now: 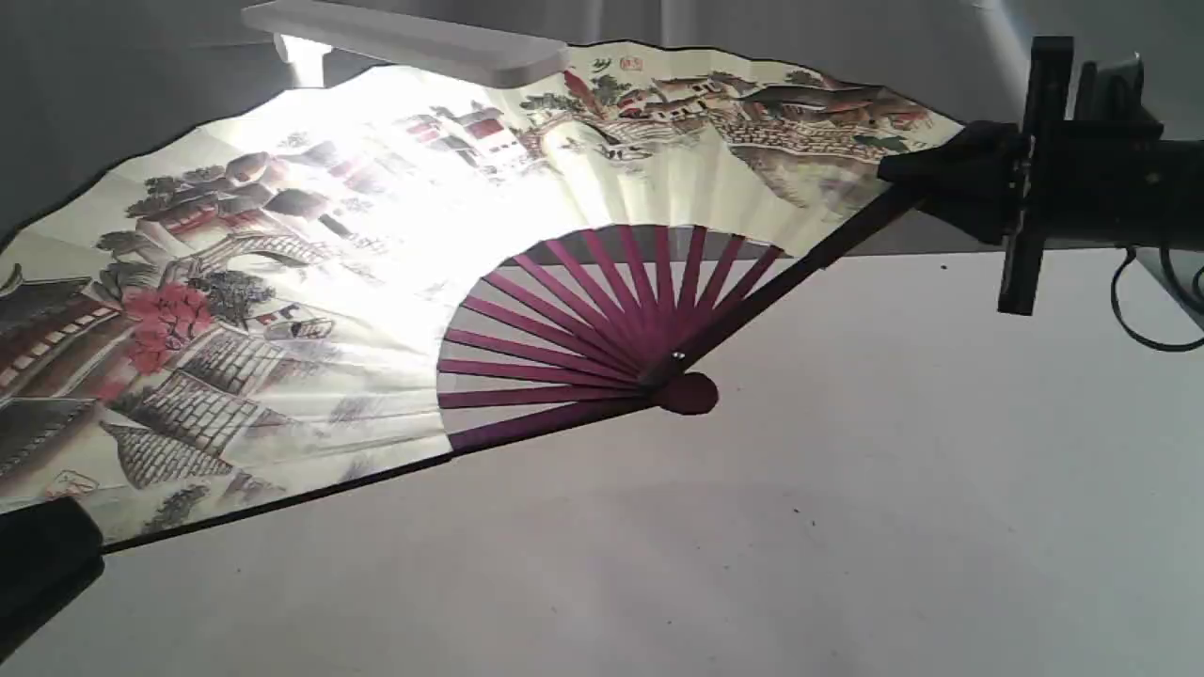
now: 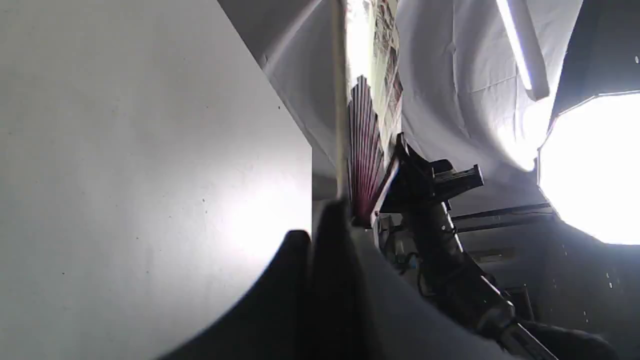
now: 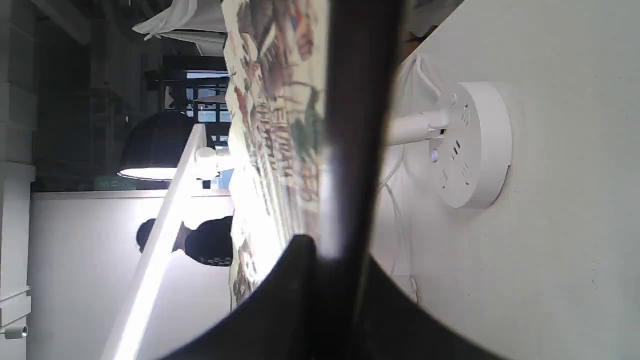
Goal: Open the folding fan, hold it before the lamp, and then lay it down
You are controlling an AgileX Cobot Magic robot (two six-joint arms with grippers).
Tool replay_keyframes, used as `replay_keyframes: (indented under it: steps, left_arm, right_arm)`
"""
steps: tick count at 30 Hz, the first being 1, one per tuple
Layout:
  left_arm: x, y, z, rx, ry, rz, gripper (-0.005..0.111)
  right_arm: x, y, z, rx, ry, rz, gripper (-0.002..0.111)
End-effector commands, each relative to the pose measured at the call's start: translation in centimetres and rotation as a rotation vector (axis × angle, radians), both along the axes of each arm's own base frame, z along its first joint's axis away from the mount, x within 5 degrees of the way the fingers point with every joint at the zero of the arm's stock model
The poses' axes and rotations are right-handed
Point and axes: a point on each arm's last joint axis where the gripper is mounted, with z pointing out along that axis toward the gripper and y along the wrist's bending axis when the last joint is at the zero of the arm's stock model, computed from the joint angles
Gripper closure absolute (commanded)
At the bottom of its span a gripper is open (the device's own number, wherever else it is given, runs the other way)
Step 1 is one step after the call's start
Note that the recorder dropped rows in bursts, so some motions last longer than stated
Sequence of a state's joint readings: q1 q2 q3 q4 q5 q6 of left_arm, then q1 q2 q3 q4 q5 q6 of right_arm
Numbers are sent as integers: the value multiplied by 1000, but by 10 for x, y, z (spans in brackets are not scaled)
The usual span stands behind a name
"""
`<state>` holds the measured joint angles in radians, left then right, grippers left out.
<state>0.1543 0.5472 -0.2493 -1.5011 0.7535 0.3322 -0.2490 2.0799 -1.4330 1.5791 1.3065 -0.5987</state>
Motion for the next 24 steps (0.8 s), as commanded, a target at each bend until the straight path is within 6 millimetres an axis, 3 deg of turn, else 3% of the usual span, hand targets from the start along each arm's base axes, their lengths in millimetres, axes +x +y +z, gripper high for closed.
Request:
replay_keyframes:
  steps: [1,8,16,24]
  left_arm:
    - [4,13,-9,159,-9,128,107]
    - [3,14,-12,191,7,124,107]
    - [2,20,-29,264,77,180,107]
    - [-10,23,-74,264,209,216,107]
  right_arm:
    - [10,-42,13,76,-56,-237,108]
    - [10,-41,13,76,-56,-234,108]
    - [9,-39,8,21,-71,-206,108]
    - [4,-32,-50,-1,22,-174,108]
